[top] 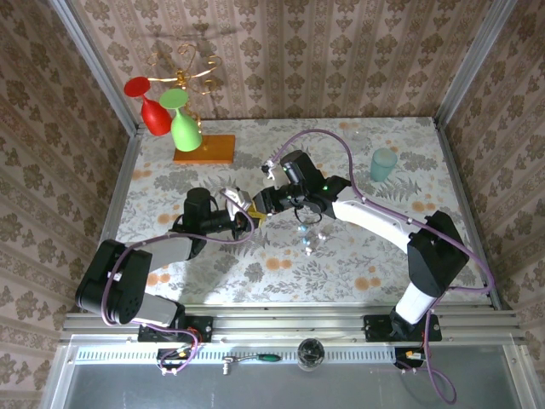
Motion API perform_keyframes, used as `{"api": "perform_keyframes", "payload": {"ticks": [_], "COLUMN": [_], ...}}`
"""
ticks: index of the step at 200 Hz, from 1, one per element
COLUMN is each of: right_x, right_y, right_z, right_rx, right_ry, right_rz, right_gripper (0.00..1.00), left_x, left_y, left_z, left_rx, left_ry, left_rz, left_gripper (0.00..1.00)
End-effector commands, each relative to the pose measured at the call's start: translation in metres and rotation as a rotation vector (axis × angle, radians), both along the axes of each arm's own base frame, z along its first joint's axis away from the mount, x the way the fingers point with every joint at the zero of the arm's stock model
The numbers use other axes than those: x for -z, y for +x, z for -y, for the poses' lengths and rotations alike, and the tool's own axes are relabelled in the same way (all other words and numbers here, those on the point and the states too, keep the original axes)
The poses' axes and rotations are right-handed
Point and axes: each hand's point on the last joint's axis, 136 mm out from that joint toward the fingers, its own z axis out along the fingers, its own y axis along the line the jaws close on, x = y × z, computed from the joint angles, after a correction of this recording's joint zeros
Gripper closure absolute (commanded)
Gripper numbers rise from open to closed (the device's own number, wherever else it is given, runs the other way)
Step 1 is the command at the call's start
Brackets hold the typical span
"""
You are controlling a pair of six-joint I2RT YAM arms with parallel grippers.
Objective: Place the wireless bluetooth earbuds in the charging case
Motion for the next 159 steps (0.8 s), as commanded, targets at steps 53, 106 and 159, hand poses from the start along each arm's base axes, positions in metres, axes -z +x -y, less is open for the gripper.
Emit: {"api": "perform_keyframes", "payload": {"ticks": [53,106,159], "right_x": [0.008,0.003,0.009], "right_y": [-0.005,0.002,0.003], "right_z": [-0.001,0.005,0.005], "right_rx": [-0.033,0.028,0.027], "right_ry": [-0.041,-0.031,-0.045], "right_rz": [-0.023,-0.005,-0.013], "right_gripper": [0.78,0.82,0.76], "left_x": [-0.021,-0.013,-0.016], "left_y": [0.001,0.013,0.009], "left_z": [0.001,-0.002,0.000], "left_rx": [0.010,-0.055,-0.028], "left_ry": [-0.032,-0.007,-0.018], "left_rz": [0.044,0.041,0.046], "left_gripper": [1.00,1.00,1.00]}}
